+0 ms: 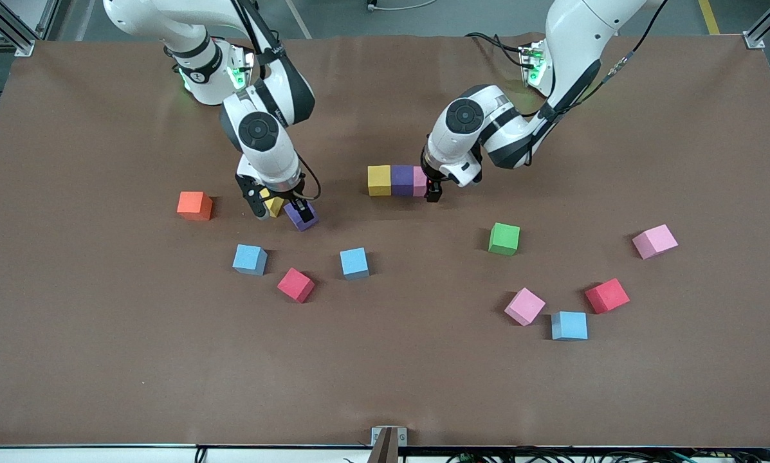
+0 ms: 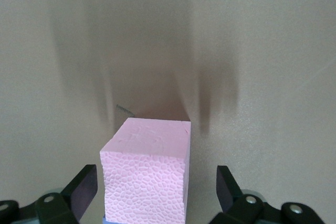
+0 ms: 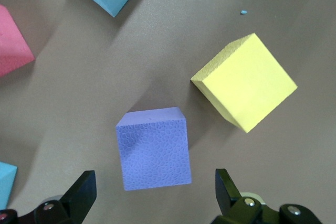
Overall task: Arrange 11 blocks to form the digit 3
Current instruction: 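Grasp the second purple cube with the right gripper while the left gripper withdraws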
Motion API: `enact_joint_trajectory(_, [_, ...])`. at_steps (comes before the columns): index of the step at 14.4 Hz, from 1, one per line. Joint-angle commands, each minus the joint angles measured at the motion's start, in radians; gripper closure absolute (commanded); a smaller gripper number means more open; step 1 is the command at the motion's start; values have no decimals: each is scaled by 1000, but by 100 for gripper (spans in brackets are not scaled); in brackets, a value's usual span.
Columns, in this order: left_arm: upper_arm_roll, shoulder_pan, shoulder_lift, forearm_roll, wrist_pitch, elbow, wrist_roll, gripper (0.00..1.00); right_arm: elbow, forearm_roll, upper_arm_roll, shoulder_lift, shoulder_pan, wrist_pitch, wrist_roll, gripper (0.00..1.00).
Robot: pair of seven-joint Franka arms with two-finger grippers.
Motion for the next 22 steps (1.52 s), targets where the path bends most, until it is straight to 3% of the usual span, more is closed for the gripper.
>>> enact_joint_trajectory(1, [-1,-7,-16,22,1,7,-6,0,-52,-13,13,-44,-28,29,-110,0])
enact_joint_trajectory(9, [-14,-4,-72,24,-44,16,-3,0,-45,5,14,47,-36,158,-146,0])
enact_joint_trajectory(15, [15,27,-67,30,-45,125,32,0,-33,11,16,94,-36,184,-147,0])
enact_joint_trajectory(21, [27,109,-52,36,-154,240,225,0,-32,16,23,108,-30,193,-138,7])
enact_joint_trajectory(22, [27,125,-50,36,-157,246,259,0,-32,33,23,108,-30,193,-138,18])
